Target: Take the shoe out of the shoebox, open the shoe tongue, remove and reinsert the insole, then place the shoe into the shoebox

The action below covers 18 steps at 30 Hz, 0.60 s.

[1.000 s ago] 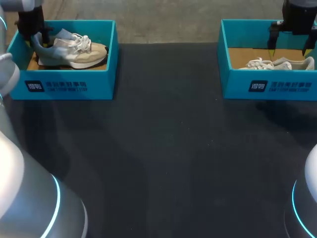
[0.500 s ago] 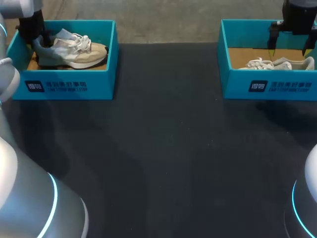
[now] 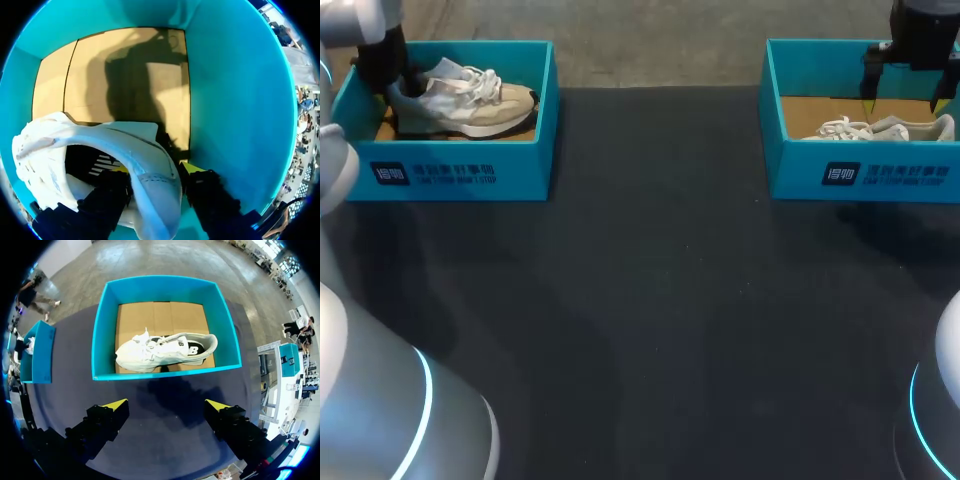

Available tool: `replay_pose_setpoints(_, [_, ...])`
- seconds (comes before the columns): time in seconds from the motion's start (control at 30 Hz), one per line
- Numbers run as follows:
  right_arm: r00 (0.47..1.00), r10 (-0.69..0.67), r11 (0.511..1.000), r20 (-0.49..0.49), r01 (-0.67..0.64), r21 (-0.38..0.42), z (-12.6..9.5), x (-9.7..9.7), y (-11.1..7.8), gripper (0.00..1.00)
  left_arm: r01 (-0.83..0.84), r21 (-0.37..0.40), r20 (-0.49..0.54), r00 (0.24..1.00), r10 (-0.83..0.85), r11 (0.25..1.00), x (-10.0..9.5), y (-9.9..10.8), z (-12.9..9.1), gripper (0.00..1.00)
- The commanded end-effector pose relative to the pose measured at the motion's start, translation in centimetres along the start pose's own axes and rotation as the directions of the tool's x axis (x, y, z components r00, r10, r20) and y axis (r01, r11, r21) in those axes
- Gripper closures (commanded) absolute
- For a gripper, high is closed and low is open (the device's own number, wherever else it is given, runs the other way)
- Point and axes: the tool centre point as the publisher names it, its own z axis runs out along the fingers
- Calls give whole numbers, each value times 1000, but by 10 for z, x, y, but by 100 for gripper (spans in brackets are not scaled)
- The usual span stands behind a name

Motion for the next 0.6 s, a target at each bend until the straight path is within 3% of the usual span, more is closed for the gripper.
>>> replay_pose_setpoints(0.03, [1000,1,1000,1,-1,0,0,0,0,0,-1,150,15,1000,-1,989,3,19,5,41])
replay_pose_setpoints(0.1, [1000,1,1000,1,-1,0,0,0,0,0,-4,144,14,1000,2,990,3,18,2,40])
replay_pose_setpoints(0.3, [1000,1,1000,1,-1,0,0,0,0,0,0,150,6,1000,-1,989,4,20,-2,20])
replay_pose_setpoints(0.6, [1000,1,1000,1,-1,0,0,0,0,0,-10,163,-3,1000,11,987,-2,20,8,26])
